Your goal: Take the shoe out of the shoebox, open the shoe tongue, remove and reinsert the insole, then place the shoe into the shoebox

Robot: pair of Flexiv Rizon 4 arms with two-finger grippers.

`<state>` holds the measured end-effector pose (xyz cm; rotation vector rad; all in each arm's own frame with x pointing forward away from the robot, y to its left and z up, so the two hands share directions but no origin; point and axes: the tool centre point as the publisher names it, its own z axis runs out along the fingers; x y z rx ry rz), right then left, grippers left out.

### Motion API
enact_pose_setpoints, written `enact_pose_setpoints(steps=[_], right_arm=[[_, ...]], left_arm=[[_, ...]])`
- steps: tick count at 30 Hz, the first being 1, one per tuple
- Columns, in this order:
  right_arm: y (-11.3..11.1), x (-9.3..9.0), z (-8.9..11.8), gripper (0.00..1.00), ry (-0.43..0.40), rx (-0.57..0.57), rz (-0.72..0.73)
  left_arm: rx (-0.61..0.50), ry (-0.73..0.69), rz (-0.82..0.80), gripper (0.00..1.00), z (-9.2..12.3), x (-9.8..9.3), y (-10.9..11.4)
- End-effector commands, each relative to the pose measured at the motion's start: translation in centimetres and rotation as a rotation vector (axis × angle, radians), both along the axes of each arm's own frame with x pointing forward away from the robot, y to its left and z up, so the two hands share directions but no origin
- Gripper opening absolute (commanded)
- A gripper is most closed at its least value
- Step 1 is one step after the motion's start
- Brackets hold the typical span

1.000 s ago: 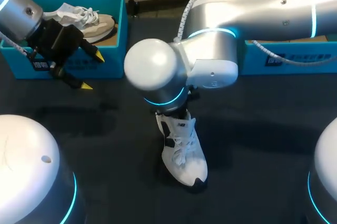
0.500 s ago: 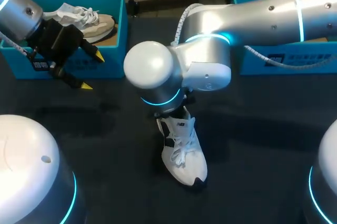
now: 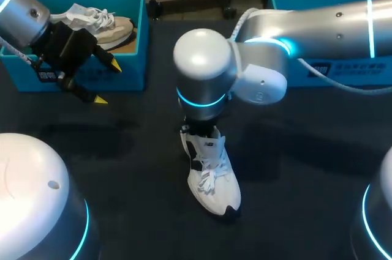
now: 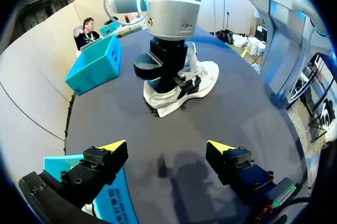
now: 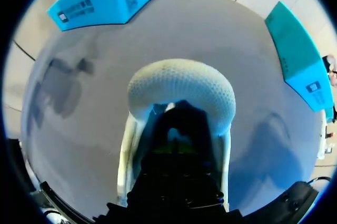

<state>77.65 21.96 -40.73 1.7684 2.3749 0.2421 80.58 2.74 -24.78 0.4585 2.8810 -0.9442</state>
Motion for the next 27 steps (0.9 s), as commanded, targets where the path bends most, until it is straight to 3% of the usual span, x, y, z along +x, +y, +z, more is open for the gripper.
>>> enact_pose_setpoints(steps=[1,8,19,27], right_arm=[[1.5,0.8,-2.6,0.0,0.028,0.048,0.029],[2.6,0.5,-2.7,0.0,0.072,0.078,0.073],[0.1,-0.1,0.6,0.0,0.019,0.014,-0.01],[-0.6,-0.9,3.7,0.0,0.143,0.046,-0.061]], left_arm=[[0.003,-0.001,0.001,1.0,0.0,-0.1,0.0],[0.003,-0.001,0.001,1.0,0.0,-0.1,0.0],[0.003,-0.001,0.001,1.0,0.0,-0.1,0.0],[0.003,-0.001,0.001,1.0,0.0,-0.1,0.0]])
